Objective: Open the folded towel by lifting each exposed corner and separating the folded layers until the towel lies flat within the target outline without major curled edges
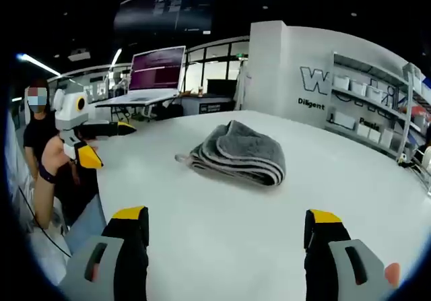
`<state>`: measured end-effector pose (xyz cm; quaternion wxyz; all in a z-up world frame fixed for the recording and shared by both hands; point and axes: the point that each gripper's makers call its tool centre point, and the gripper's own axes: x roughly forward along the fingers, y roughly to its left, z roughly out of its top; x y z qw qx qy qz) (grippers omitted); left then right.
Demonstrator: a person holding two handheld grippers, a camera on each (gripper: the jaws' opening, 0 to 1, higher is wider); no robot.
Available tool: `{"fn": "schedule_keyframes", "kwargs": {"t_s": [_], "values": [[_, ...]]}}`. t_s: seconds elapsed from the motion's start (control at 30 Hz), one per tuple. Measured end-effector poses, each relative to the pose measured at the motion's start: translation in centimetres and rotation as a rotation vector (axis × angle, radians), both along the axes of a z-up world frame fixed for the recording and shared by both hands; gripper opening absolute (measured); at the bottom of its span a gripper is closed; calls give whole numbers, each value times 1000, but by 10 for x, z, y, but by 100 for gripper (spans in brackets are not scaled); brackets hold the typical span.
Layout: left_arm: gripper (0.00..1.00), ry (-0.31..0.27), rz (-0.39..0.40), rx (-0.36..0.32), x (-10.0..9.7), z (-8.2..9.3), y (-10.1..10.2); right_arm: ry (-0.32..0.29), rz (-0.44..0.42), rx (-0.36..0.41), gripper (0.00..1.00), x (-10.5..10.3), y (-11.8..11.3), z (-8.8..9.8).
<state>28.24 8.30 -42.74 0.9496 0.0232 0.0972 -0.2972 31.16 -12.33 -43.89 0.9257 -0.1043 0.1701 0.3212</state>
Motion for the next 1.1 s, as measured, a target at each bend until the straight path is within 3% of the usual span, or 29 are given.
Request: {"fn": "schedule_keyframes", "kwargs": {"t_s": [0.6,1.1], "values": [[99,9,15,14,-1,-2,3,-21,-14,-17,97,7,3,4],[99,10,15,46,0,-6,2,-38,15,-52,96,23,21,12]]}}
